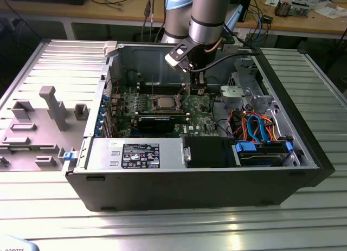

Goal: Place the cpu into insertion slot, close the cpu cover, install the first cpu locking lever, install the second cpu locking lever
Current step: 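Close the cpu cover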

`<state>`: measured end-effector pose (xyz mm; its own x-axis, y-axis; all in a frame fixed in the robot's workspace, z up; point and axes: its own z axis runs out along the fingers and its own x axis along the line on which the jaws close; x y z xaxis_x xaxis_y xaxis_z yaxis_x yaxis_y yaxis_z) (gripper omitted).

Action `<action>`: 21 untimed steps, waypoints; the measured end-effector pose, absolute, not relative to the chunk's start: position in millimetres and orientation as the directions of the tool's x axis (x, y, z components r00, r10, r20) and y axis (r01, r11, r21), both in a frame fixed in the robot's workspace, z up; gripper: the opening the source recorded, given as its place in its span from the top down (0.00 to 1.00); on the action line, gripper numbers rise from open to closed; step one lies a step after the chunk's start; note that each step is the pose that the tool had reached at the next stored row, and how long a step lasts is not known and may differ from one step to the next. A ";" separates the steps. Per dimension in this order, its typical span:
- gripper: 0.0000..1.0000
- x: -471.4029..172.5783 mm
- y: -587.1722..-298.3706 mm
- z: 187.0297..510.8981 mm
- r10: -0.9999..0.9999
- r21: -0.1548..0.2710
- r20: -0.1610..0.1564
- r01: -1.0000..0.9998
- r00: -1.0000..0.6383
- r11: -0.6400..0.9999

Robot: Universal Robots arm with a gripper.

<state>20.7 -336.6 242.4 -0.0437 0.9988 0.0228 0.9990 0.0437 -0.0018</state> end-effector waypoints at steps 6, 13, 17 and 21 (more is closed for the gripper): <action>0.89 18.1 -336.6 242.4 0.999 -0.002 0.023 0.999 -0.044 0.044; 0.89 16.3 -336.6 242.4 0.999 -0.002 0.023 0.999 -0.044 0.044; 0.89 13.7 -336.6 242.5 0.999 -0.002 0.023 0.999 -0.044 0.044; 0.89 11.8 -336.6 242.4 0.999 -0.002 0.023 0.999 -0.044 0.044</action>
<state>11.8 -336.6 242.4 -0.0436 0.9988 0.0228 0.9990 0.0437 -0.0017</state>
